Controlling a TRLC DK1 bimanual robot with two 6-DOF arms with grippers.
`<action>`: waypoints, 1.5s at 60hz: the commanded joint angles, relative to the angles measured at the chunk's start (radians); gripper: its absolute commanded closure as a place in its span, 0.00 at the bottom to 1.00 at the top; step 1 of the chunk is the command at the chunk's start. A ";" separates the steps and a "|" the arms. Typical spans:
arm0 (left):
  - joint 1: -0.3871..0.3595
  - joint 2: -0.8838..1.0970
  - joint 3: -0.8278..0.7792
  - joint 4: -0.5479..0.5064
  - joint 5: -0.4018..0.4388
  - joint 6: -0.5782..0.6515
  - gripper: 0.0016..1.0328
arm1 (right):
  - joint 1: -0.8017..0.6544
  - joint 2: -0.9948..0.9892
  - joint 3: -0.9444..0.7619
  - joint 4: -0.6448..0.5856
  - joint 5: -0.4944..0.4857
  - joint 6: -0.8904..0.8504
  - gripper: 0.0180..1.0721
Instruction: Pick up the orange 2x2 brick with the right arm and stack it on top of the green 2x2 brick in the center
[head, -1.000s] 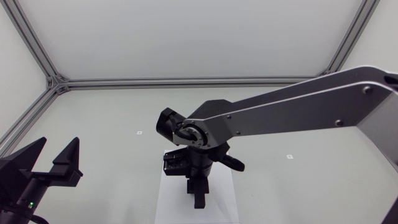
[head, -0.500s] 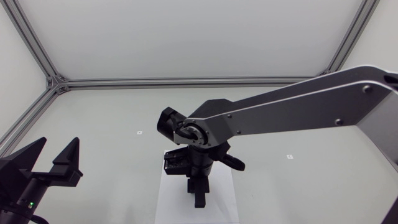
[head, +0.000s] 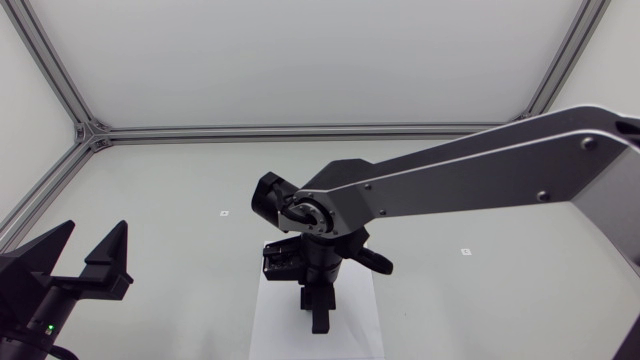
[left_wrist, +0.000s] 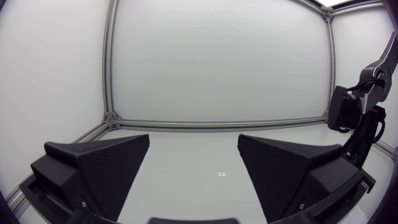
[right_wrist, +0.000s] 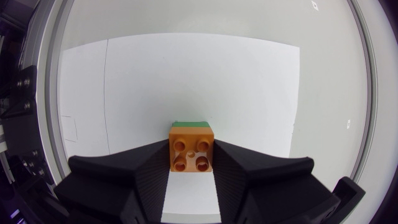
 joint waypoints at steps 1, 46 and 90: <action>0.002 -0.006 -0.041 -0.010 0.001 0.006 0.04 | 0.012 0.033 0.010 0.000 0.007 0.012 0.73; 0.002 -0.006 -0.041 -0.010 0.001 0.006 0.04 | 0.002 0.029 -0.003 0.006 0.010 0.009 0.73; 0.002 -0.006 -0.041 -0.010 0.001 0.006 0.04 | 0.008 0.026 -0.011 0.006 0.010 0.002 0.73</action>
